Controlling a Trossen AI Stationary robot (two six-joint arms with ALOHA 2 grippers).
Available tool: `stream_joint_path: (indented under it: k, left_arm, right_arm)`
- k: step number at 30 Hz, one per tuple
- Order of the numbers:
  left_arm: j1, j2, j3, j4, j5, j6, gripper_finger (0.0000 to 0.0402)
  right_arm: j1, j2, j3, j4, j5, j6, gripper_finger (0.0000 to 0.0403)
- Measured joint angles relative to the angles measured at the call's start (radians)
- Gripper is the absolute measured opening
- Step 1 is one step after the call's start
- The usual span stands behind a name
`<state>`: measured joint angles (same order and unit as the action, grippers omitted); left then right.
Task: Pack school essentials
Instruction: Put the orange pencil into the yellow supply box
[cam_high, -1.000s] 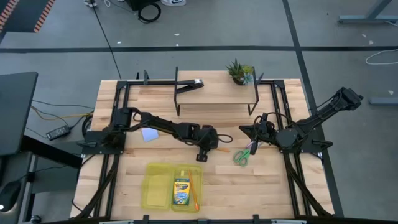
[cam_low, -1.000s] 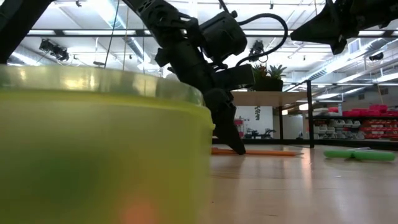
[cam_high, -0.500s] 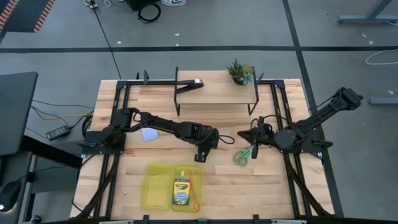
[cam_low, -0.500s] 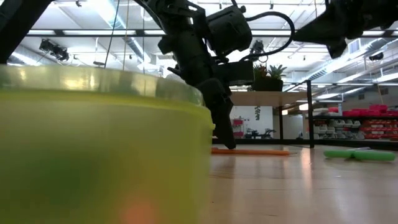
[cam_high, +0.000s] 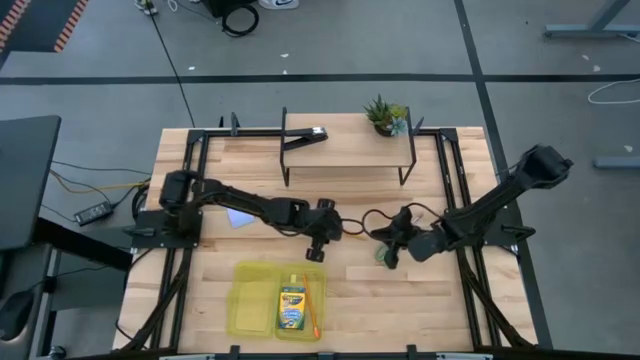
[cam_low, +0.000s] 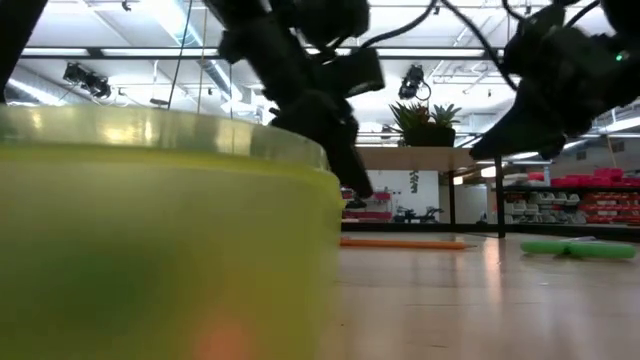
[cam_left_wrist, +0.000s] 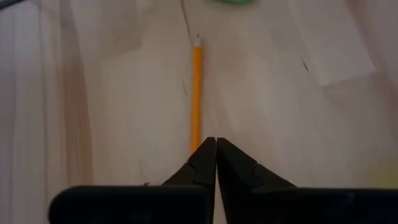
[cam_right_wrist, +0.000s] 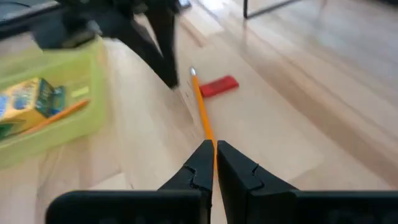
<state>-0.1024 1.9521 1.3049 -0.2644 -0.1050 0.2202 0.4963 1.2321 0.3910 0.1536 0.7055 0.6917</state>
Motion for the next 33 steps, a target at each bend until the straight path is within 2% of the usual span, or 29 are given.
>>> stream_joint_path:
  k: [5, 11, 15, 17, 23, 25, 26, 28, 33]
  left_arm:
    - [-0.010, -0.093, -0.140, 0.097, 0.005, -0.023, 0.0019]
    - [-0.009, -0.218, -0.326, 0.236, 0.026, -0.070, 0.0034]
    - [-0.010, -0.316, -0.453, 0.295, 0.035, -0.108, 0.0035]
    - [-0.012, -0.370, -0.510, 0.320, 0.036, -0.132, 0.0033]
    - [-0.010, -0.500, -0.656, 0.457, 0.035, -0.186, 0.0037]
    - [-0.010, -0.561, -0.702, 0.416, 0.035, -0.206, 0.0040]
    - [-0.010, -0.571, -0.705, 0.467, 0.035, -0.209, 0.0040]
    - [-0.006, -0.621, -0.747, 0.450, 0.031, -0.210, 0.0040]
    - [-0.003, -0.696, -0.754, 0.414, 0.021, -0.213, 0.0032]
  right_arm:
    - [-0.038, 0.116, 0.053, 0.004, -0.008, 0.050, 0.0062]
    - [-0.078, 0.247, 0.166, -0.012, -0.013, -0.008, 0.0128]
    - [-0.117, 0.313, 0.236, -0.056, -0.050, -0.047, 0.0166]
    - [-0.146, 0.339, 0.261, -0.063, -0.105, -0.069, 0.0176]
    - [-0.254, 0.395, 0.330, -0.132, -0.262, -0.133, 0.0179]
    - [-0.280, 0.405, 0.351, -0.142, -0.308, -0.156, 0.0175]
    - [-0.287, 0.399, 0.358, -0.169, -0.323, -0.172, 0.0173]
    - [-0.294, 0.418, 0.394, -0.187, -0.331, -0.207, 0.0169]
    - [-0.284, 0.383, 0.473, -0.272, -0.340, -0.263, 0.0163]
